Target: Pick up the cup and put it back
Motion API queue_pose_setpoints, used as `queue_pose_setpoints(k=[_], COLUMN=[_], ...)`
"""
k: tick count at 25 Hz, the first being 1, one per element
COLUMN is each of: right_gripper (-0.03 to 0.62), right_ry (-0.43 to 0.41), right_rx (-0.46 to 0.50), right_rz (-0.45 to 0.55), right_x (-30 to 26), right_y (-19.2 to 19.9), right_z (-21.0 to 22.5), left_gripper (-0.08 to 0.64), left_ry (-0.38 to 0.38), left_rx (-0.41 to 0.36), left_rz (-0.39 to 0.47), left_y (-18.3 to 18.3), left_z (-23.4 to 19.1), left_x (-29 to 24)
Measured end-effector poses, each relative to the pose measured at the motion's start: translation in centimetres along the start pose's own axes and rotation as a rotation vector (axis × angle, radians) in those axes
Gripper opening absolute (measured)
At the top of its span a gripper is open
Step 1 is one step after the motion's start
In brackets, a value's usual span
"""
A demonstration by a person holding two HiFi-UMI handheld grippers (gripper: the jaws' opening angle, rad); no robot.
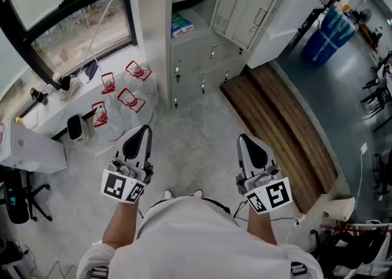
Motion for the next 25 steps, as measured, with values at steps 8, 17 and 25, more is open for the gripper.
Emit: queue_pose_setpoints(k=[8, 17, 25], right_gripper=[0.017, 0.017, 0.017], right_ry=[0.002, -0.016, 0.005], right_rx=[-0.047, -0.072, -0.092], right_rz=[0.017, 0.01, -0.023], right_x=[2.0, 4.5, 3.7], right_y=[-0.2, 0.8, 2.7], right_z=[2.7, 6.0, 8.9], left_gripper=[0.02, 0.02, 0.02], left_ry=[-0.003, -0.008, -0.006], left_rx=[-0.012, -0.019, -0.006], left_rz=[-0.005, -0.037, -0.071], left_y=[0.9, 4.0, 6.8], left_z=[2.7, 6.3, 5.6], left_x=[-1.3, -2.8, -5.4])
Point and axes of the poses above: the fingertips, and each gripper's own axes: x backward along the fingers, z to its right, y out of its underside, the point moved 10 cm from there along x, backward along the fingers, and after that the axes turned 15 degrees about z, right-handed, at the moved point
